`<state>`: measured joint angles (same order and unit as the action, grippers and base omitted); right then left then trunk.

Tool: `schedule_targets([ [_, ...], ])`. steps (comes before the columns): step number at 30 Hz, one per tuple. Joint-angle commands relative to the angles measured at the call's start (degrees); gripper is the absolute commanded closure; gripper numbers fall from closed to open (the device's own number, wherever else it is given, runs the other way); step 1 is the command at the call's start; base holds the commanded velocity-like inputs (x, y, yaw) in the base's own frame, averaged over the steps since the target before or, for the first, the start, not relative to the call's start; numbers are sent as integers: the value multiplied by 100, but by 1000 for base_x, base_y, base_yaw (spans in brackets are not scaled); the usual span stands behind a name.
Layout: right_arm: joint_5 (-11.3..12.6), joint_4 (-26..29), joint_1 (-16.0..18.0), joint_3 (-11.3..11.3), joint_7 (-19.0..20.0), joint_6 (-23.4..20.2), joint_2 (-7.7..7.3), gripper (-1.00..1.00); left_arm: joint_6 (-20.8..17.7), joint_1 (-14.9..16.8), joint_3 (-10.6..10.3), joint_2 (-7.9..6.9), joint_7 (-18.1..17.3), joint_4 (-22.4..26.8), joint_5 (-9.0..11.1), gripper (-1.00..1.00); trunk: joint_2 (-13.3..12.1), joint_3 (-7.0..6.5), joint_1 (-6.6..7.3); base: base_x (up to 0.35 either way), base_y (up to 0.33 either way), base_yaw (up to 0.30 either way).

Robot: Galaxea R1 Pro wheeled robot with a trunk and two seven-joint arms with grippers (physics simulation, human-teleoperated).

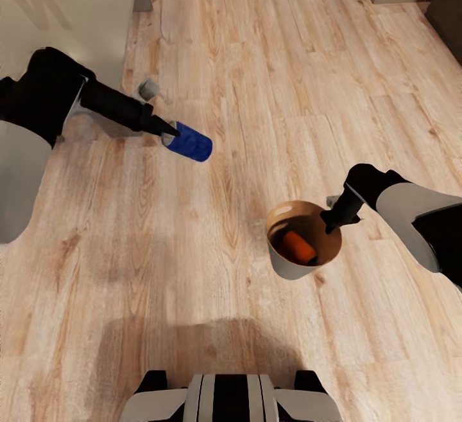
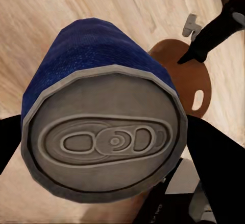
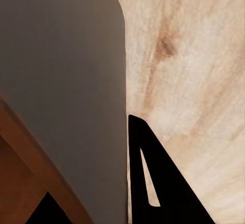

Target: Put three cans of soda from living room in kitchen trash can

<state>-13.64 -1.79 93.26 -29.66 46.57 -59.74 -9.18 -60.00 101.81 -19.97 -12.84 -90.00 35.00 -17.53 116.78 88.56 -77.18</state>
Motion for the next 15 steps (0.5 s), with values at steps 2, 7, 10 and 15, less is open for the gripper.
schedule_targets([
  [2,46,1,-11,10,19,-26,86,100,0,141,-401,276,0,-130,-12,100,-82,-36,45,0,0,0],
  [7,46,3,-18,13,19,-26,296,100,0,255,-696,727,0,-321,-18,100,-282,-126,154,0,0,0],
  [10,46,3,-18,17,19,-26,408,100,0,269,-909,874,0,-387,-24,100,-403,-180,220,0,0,0],
  [15,46,3,-12,22,11,-26,618,100,0,273,-1649,1052,0,-385,-23,100,-603,-270,330,0,0,0],
])
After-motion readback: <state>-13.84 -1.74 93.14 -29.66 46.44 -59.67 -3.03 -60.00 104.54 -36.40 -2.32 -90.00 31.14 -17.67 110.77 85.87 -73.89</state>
